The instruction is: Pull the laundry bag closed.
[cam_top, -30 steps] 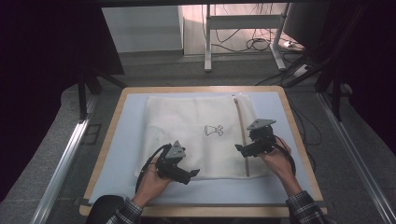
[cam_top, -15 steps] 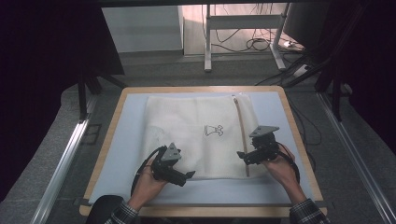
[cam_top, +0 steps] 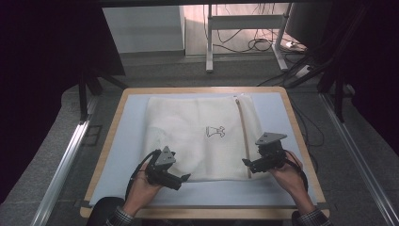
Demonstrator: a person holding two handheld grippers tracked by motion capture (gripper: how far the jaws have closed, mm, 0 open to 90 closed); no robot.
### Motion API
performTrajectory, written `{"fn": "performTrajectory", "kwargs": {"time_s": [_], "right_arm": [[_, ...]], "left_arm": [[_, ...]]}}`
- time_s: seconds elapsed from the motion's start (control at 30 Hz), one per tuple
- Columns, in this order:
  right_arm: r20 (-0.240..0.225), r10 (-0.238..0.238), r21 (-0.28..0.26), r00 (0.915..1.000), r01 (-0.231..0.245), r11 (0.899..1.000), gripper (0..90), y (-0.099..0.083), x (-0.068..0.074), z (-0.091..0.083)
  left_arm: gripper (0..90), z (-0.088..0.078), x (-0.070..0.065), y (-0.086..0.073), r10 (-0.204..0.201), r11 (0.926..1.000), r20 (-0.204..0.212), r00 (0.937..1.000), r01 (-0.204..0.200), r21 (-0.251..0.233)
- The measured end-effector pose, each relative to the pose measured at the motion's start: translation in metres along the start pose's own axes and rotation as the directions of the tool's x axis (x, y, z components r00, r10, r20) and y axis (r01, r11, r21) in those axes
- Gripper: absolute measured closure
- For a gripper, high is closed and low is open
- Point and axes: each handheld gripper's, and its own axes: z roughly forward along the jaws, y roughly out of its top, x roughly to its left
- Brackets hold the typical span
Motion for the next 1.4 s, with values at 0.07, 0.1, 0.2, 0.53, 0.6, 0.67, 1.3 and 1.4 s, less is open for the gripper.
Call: {"fn": "performTrajectory", "kwargs": {"time_s": [0.07,0.1,0.2,0.53,0.6,0.67,1.3,1.4], "right_arm": [[0.002,-0.001,-0.004,1.0,0.001,1.0,1.9,-0.002,0.002,-0.003],[0.006,-0.005,-0.006,1.0,0.005,1.0,1.9,-0.002,0.002,-0.004],[0.012,-0.003,-0.011,0.9999,0.003,1.0,1.8,-0.005,0.003,-0.008],[0.027,0.008,-0.026,0.9996,-0.007,1.0,1.3,-0.014,0.007,-0.02],[0.03,0.008,-0.026,0.9995,-0.007,1.0,1.1,-0.016,0.007,-0.022],[0.032,0.01,-0.028,0.9994,-0.009,1.0,1.0,-0.018,0.008,-0.025],[0.057,0.03,-0.038,0.9979,-0.028,0.999,0.0,-0.044,0.017,-0.048],[0.062,0.038,-0.044,0.9973,-0.036,0.998,0.0,-0.049,0.018,-0.053]], "left_arm": [[4.2,-0.003,0.0,-0.001,-0.001,1.0,-0.005,1.0,0.001,-0.004],[4.1,-0.004,0.0,-0.002,-0.001,1.0,-0.007,1.0,0.001,-0.006],[4.1,-0.008,-0.001,-0.004,0.003,1.0,-0.018,0.9998,-0.003,-0.009],[4.0,-0.022,0.001,-0.013,-0.004,0.9998,-0.053,0.9986,0.003,-0.021],[4.0,-0.024,0.002,-0.015,-0.006,0.9998,-0.059,0.9983,0.005,-0.021],[3.9,-0.026,0.003,-0.017,-0.01,0.9998,-0.063,0.9979,0.009,-0.02],[3.7,-0.054,0.011,-0.041,-0.068,0.9966,-0.128,0.9894,0.062,-0.055],[3.7,-0.058,0.012,-0.045,-0.077,0.9958,-0.137,0.9876,0.07,-0.059]]}}
